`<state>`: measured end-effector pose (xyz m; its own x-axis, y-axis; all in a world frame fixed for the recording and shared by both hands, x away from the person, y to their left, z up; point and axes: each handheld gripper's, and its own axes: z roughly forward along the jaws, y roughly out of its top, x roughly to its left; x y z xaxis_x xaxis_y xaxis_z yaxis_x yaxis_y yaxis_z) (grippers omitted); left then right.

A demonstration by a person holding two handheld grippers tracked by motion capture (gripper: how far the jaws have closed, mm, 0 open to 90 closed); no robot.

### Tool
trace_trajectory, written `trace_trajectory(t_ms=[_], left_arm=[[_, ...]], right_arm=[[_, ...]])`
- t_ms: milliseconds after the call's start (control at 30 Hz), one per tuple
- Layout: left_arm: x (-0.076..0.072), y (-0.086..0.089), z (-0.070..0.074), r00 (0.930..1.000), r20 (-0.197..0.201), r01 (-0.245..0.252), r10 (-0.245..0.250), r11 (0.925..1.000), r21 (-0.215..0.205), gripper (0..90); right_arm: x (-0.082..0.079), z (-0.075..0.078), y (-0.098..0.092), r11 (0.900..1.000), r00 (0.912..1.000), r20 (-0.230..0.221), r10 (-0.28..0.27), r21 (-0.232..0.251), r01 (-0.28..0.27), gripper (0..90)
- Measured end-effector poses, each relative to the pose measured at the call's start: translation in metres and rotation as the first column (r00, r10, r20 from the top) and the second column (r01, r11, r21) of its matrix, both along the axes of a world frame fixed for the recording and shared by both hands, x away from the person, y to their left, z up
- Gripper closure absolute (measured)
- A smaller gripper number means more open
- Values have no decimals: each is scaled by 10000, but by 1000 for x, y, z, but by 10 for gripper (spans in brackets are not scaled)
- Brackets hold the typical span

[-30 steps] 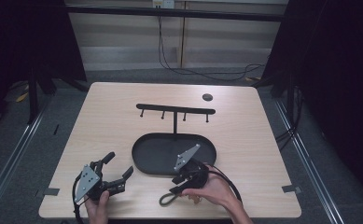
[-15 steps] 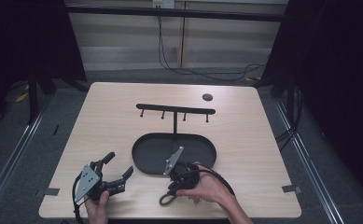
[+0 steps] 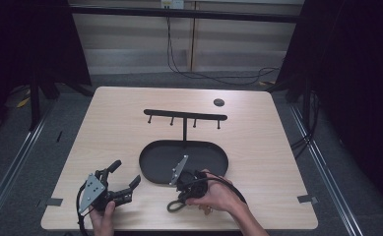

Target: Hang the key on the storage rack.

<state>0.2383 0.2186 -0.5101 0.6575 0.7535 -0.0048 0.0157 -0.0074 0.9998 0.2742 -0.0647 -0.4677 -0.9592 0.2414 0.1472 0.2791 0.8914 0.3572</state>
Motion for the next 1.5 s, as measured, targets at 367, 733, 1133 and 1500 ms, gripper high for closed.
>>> trace_trajectory(t_ms=[367, 733, 1133, 1500], left_arm=[[0, 0, 0, 10000, -1, 1, -1, 10000, -2, 157], [0, 0, 0, 10000, -12, -7, 7, 10000, 3, 157], [0, 0, 0, 10000, -4, -3, 3, 10000, -1, 157], [0, 0, 0, 10000, -18, -4, 4, 10000, -21, 157]], right_arm=[[-2, -2, 3, 9989, 9994, 165, 317, -364, -311, 809], [-1, -1, 6, 9983, 9996, 75, 277, -519, -273, 849], [10, 14, 2, 9993, 9997, -195, -159, -333, 153, 853], [13, 23, -1, 9973, 9984, -525, -187, -722, 149, 854]])
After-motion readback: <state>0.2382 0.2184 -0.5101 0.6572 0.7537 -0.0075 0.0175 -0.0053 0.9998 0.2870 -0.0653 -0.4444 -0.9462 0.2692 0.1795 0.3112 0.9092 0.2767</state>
